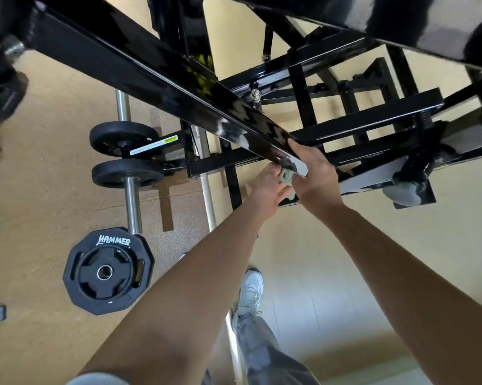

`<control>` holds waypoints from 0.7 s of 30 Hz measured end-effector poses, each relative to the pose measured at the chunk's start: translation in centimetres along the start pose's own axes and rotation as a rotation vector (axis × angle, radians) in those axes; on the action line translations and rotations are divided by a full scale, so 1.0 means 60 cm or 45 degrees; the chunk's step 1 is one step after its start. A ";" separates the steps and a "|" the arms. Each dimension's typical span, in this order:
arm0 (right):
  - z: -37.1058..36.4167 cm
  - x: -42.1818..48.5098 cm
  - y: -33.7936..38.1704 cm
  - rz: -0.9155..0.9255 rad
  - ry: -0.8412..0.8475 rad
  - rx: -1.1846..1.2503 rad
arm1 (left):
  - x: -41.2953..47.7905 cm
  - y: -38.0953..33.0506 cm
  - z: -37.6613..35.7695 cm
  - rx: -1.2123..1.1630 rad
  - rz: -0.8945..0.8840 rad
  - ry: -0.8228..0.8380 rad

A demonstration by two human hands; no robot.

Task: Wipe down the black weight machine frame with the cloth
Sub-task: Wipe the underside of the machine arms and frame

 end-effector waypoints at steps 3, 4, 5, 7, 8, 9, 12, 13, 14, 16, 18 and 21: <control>0.003 -0.001 -0.007 0.001 0.014 0.017 | -0.006 0.005 -0.001 -0.094 -0.014 -0.012; 0.003 -0.002 -0.010 0.007 0.017 0.014 | -0.011 0.004 0.004 -0.135 -0.025 -0.065; 0.001 -0.002 -0.015 0.011 0.020 0.009 | -0.016 0.000 0.008 -0.175 -0.043 -0.095; -0.010 -0.003 -0.024 0.002 0.027 -0.015 | -0.029 -0.011 0.015 -0.240 -0.100 -0.072; -0.020 -0.005 -0.027 -0.003 0.025 -0.048 | -0.039 -0.017 0.019 -0.254 -0.131 -0.043; -0.028 -0.007 -0.031 -0.016 0.018 -0.080 | -0.052 -0.024 0.023 -0.250 -0.155 -0.005; -0.051 -0.015 -0.031 -0.044 -0.006 -0.068 | -0.089 -0.038 0.036 -0.185 -0.206 0.123; -0.054 -0.017 -0.029 -0.045 -0.023 -0.053 | -0.099 -0.044 0.040 -0.160 -0.226 0.170; -0.056 -0.017 -0.029 -0.043 -0.039 -0.044 | -0.106 -0.049 0.045 -0.144 -0.248 0.214; -0.057 -0.015 -0.030 -0.044 -0.052 -0.033 | -0.116 -0.056 0.052 -0.107 -0.277 0.256; -0.057 -0.015 -0.031 -0.036 -0.060 -0.011 | -0.124 -0.062 0.058 -0.085 -0.286 0.268; -0.057 -0.017 -0.025 -0.019 -0.119 0.007 | -0.121 -0.061 0.086 0.004 -0.290 0.236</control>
Point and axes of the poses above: each hand's wrist, its own x-axis towards the middle knuckle, its own z-axis out of the back of the hand, y = z × x, the point moved 6 cm from there along x, towards the middle knuckle, and after that the axes turned 11 degrees about y, right-handed, at the moved point
